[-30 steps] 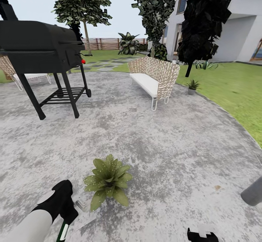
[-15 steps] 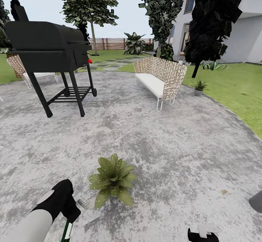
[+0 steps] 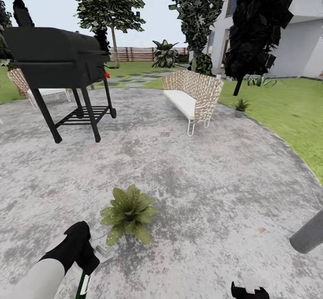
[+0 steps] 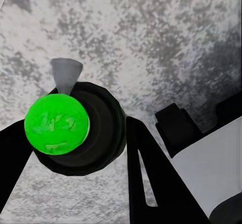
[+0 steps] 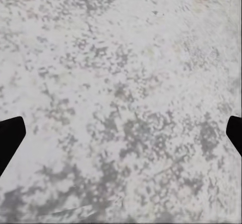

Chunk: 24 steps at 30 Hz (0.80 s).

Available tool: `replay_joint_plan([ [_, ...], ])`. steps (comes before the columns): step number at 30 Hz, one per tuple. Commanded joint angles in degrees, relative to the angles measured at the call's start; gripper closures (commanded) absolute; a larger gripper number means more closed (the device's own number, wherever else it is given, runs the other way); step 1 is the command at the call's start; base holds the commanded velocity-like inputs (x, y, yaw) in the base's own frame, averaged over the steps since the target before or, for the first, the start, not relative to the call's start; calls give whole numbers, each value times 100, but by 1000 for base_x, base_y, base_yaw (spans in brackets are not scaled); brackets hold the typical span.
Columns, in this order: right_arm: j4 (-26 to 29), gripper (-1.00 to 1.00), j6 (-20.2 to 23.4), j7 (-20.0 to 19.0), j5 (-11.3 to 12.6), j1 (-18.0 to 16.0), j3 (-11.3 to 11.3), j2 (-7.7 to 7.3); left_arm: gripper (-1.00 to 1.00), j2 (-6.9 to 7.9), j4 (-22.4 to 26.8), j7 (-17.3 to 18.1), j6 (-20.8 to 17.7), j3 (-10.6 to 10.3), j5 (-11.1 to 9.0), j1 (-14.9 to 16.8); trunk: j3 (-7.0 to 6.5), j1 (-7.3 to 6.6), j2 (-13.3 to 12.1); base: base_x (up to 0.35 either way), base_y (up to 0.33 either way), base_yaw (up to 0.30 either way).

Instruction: Pick up the pesticide atomizer in the garden and spray insectifuge to fully cover both potted plants in the garden.

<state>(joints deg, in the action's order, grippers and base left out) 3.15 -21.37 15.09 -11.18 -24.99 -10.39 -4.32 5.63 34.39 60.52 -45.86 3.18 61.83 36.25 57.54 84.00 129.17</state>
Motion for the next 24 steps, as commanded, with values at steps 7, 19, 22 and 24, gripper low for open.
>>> replay_joint_plan([
  [7,-1,-100,-17,19,-60,-5,-42,8,100,-9,15,39,-23,25,40,4,5,-2,2,9,-302,135],
  [19,2,-100,-19,19,-60,-3,-43,10,100,-85,15,29,-16,9,37,5,5,-2,2,91,-170,273],
  [22,2,-100,-19,17,-60,-1,-42,10,100,-95,15,36,-21,0,34,12,5,-2,2,2,-4,276],
  [24,2,-100,-17,17,-60,-2,-42,10,100,-96,15,38,-25,-1,32,13,5,-2,2,8,-20,272],
])
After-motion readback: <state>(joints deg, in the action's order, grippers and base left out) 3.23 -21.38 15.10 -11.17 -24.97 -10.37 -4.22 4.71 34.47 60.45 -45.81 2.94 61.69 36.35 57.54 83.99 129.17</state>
